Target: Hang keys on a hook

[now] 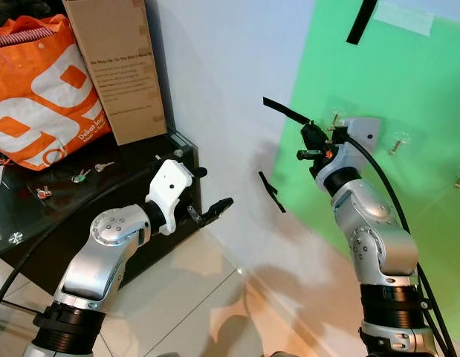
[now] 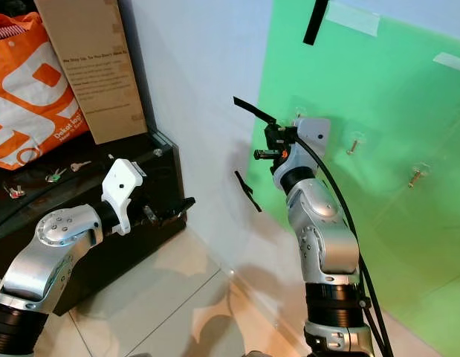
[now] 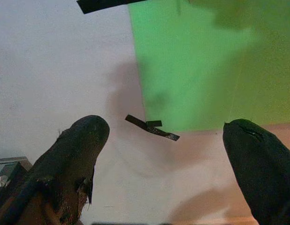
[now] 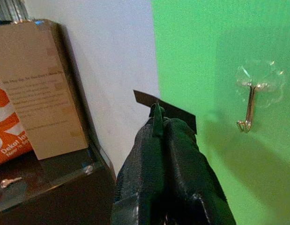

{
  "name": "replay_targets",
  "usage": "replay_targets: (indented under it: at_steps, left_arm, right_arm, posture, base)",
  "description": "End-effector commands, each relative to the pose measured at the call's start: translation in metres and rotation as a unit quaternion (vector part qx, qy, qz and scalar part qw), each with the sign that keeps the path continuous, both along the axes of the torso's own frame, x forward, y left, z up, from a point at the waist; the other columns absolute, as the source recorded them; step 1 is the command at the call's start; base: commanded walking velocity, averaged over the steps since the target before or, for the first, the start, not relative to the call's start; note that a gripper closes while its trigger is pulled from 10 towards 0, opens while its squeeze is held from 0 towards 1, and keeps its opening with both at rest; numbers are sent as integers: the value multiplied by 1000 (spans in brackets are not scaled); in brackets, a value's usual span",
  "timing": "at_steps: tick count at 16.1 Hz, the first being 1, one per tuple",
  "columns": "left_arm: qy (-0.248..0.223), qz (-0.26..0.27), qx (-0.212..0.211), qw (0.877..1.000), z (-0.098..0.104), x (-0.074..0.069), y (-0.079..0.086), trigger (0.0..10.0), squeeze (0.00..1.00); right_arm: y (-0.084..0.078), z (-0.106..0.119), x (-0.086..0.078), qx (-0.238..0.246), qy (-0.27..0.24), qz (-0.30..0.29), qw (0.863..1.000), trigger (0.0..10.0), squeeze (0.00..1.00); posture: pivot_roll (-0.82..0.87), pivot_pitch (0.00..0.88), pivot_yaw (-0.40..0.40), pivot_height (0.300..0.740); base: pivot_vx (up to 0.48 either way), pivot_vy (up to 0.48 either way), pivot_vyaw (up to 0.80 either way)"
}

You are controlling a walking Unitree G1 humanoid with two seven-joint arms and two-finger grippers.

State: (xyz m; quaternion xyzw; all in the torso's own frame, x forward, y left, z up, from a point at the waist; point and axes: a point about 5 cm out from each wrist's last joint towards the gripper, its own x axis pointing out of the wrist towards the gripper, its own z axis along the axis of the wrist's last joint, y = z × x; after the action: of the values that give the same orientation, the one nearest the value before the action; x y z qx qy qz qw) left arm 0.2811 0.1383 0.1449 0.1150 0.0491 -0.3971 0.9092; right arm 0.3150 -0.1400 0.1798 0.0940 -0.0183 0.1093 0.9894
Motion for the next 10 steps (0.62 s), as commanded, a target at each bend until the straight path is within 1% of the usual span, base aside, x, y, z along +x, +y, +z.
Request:
replay_targets:
  at_steps: [1, 3, 5, 10]
  left_arm:
    - [-4, -6, 3, 1000, 4, 2, -1, 10000, 4]
    - [-4, -8, 3, 1000, 4, 2, -1, 10000, 4]
    - [-4, -9, 3, 1000, 4, 1, -1, 10000, 4]
    - [-3, -9, 3, 1000, 4, 1, 0, 10000, 8]
  right_arm:
    - [0, 2, -2, 3, -3, 5, 1000, 10000, 0]
    - [-1, 2, -2, 9, -3, -3, 1000, 10000, 0]
    - [-7, 5, 1, 30, -1, -25, 999, 10000, 0]
    - [-18, 6, 5, 54, 2, -56, 997, 10000, 0]
  posture:
    - [-2, 0, -13, 740]
    - [-10, 0, -6, 740]
    - [-9, 0, -7, 740]
    - [-6, 0, -7, 740]
  base:
    - [0, 0, 0]
    - [0, 0, 0]
    - [0, 0, 0]
    - [0, 0, 0]
